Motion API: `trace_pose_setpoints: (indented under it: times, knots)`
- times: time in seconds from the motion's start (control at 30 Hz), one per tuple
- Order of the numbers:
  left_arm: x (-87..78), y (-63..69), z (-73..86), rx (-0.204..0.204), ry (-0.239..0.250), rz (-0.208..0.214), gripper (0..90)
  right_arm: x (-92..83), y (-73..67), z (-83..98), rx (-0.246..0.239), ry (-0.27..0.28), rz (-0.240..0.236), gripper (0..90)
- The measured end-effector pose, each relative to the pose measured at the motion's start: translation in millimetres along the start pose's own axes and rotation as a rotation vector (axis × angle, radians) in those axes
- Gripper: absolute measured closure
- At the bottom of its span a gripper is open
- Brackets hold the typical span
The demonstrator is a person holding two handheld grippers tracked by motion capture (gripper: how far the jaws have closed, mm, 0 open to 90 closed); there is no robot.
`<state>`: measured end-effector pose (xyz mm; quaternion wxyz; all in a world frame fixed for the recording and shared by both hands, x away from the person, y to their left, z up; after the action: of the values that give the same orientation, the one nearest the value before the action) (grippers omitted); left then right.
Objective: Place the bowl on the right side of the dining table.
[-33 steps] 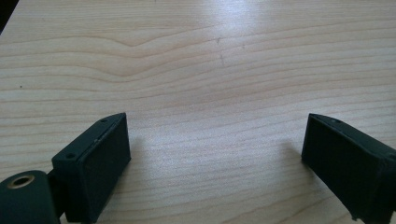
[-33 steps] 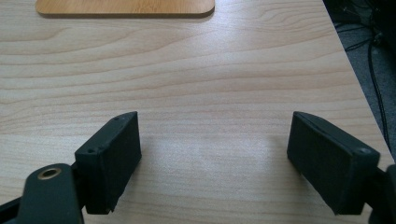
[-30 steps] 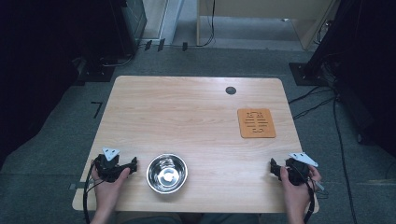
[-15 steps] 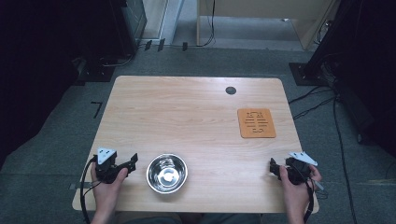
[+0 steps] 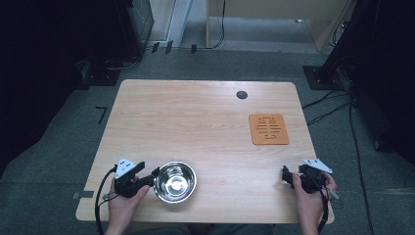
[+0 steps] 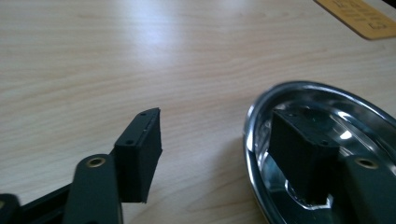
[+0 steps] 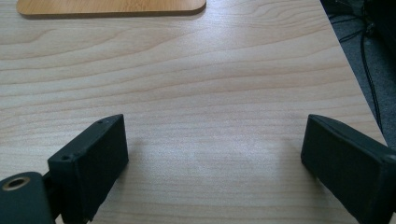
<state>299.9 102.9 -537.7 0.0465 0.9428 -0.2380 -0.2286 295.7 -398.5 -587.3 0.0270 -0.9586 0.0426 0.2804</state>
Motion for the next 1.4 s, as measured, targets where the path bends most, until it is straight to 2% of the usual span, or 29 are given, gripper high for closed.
trace_pose_setpoints:
  times: [0.1, 0.17, 0.23, 0.43, 0.53, 0.67, 0.8, 0.83, 0.87, 0.9, 1.03, 1.27, 1.4]
  knots:
    - [2.2, 3.9, 3.8, -0.005, -0.021, 0.031, 42.0, 0.0, 0.0, 0.0, 0.000, 0.000, 0.000, 7.0]
    - [4.1, 9.2, 8.2, 0.008, -0.037, 0.066, 49.4, 0.0, 0.0, 0.0, 0.000, 0.000, 0.000, 7.0]
    - [5.5, 11.8, 11.5, 0.022, -0.054, 0.077, 53.4, -0.1, -0.1, 0.1, 0.002, -0.001, 0.001, 7.0]
    - [9.6, 15.1, 20.0, 0.035, -0.108, 0.089, 61.1, -0.3, -1.8, 0.2, 0.010, -0.002, 0.013, 7.0]
    - [10.0, 16.3, 20.3, 0.040, -0.106, 0.096, 70.2, 0.0, -4.8, 0.1, 0.010, -0.001, 0.013, 7.1]
    - [13.0, 17.5, 22.1, 0.052, -0.119, 0.096, 75.2, 0.1, -8.7, 0.0, 0.017, -0.001, 0.023, 7.4]
    - [13.6, 18.1, 21.1, 0.058, -0.115, 0.097, 78.1, -0.8, -12.9, 0.0, 0.021, -0.006, 0.025, 9.7]
    - [13.7, 19.8, 19.5, 0.053, -0.107, 0.115, 78.6, -2.5, -15.6, -1.4, 0.039, 0.002, 0.037, 15.2]
    - [13.7, 19.8, 19.5, 0.053, -0.107, 0.115, 78.9, -2.5, -15.6, -1.4, 0.039, 0.002, 0.037, 15.2]
    - [14.1, 20.7, 18.3, 0.055, -0.100, 0.117, 79.0, -3.5, -19.5, -2.6, 0.074, 0.006, 0.016, 15.8]
    - [15.3, 22.3, 18.2, 0.046, -0.099, 0.126, 79.2, -5.9, -26.0, -5.6, 0.107, 0.020, -0.012, 16.3]
    - [14.9, 30.1, 9.9, 0.011, -0.049, 0.175, 81.7, -14.9, -43.4, -15.1, 0.085, 0.070, -0.036, 19.7]
    - [14.2, 36.4, 4.5, 0.003, -0.014, 0.199, 82.7, -21.7, -60.0, -21.4, 0.071, 0.103, -0.071, 21.8]
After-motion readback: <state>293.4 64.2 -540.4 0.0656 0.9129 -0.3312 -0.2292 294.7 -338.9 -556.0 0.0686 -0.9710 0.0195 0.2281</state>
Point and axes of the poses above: each handheld gripper's, and its own axes: x roughly forward along the jaws, z roughly out of its underside, y roughly to its right, the point moved 9 cm from there along x, roughly forward along the jaws, and after that the axes turned 11 degrees about y, right-handed, at the moved point
